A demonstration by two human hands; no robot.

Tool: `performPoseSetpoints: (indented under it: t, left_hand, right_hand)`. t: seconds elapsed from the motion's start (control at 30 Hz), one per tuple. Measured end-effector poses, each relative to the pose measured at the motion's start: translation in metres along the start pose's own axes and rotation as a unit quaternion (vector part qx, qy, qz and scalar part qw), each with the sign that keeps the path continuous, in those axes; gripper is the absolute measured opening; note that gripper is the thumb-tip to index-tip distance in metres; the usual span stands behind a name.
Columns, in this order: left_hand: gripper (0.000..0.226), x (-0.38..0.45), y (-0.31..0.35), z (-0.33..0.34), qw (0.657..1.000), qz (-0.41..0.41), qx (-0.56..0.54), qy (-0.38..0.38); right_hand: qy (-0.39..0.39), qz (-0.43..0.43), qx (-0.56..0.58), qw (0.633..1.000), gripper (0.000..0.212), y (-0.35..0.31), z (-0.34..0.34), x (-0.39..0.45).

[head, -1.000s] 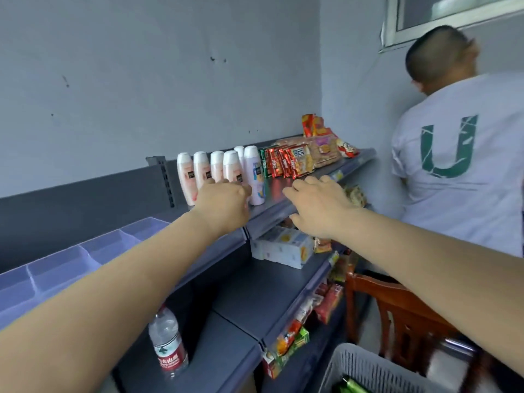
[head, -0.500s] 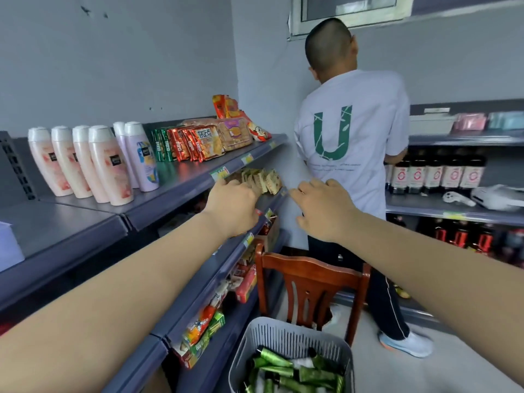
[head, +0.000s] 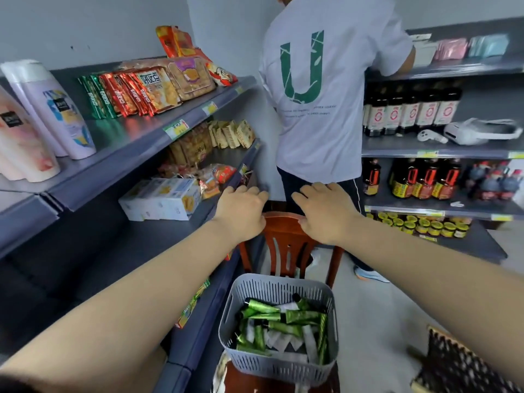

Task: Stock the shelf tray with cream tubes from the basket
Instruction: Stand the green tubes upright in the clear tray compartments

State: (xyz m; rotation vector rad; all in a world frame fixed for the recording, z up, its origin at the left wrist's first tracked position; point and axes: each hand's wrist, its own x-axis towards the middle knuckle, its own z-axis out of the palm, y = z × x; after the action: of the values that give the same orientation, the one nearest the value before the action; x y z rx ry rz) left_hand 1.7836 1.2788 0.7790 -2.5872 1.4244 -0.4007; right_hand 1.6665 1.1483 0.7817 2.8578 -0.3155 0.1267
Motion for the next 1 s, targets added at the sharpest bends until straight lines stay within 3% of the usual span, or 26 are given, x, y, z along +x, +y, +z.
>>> performPoseSetpoints:
  t: [0.4, 0.63, 0.8, 1.0]
  left_hand:
    - [0.045, 0.018, 0.009, 0.148, 0.988, 0.059, -0.082, -0.114]
    - [0.047, 0.015, 0.022, 0.257, 0.96, 0.103, -0.106, -0.237]
    - [0.049, 0.017, 0.037, 0.33, 0.947, 0.13, -0.125, -0.265]
    - [0.051, 0.022, 0.053, 0.418, 0.937, 0.093, -0.158, -0.297]
  right_hand:
    - [-0.126, 0.027, 0.078, 0.989, 0.051, -0.035, 0.145, 0.017]
    - [-0.256, 0.058, 0.131, 0.956, 0.051, -0.06, 0.246, 0.018]
    - [-0.299, 0.092, 0.166, 0.935, 0.055, -0.072, 0.316, 0.021]
    - [-0.333, 0.113, 0.192, 0.916, 0.055, -0.085, 0.401, 0.026]
